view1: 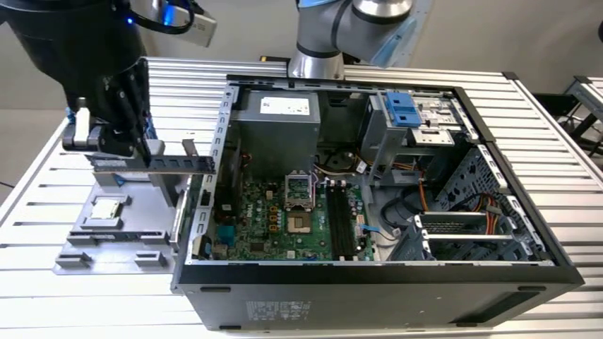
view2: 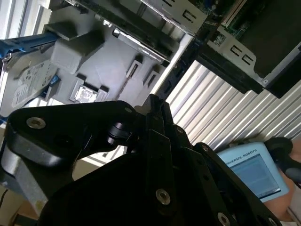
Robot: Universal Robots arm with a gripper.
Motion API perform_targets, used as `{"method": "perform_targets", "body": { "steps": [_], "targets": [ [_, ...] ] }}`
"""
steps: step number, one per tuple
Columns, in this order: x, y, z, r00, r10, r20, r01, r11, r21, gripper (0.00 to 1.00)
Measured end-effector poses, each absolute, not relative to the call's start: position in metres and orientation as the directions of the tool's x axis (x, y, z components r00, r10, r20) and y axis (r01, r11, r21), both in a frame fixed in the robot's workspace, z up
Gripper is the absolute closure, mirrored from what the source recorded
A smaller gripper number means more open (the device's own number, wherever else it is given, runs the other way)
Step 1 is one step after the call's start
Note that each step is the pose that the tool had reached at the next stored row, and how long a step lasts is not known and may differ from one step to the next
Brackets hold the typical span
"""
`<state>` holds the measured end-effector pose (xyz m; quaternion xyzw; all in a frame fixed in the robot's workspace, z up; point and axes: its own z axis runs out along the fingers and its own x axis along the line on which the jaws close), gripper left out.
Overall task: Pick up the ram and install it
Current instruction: 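Pick up the ram and move it above insertion slot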
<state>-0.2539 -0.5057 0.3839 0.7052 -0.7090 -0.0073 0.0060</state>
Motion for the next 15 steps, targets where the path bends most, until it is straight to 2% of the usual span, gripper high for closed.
{"method": "perform_targets", "body": {
  "steps": [15],
  "targets": [
    [-0.199,-0.506,0.384,-0.005,-1.0,-0.002,-1.0,0.005,0.019,1.0]
  ]
}}
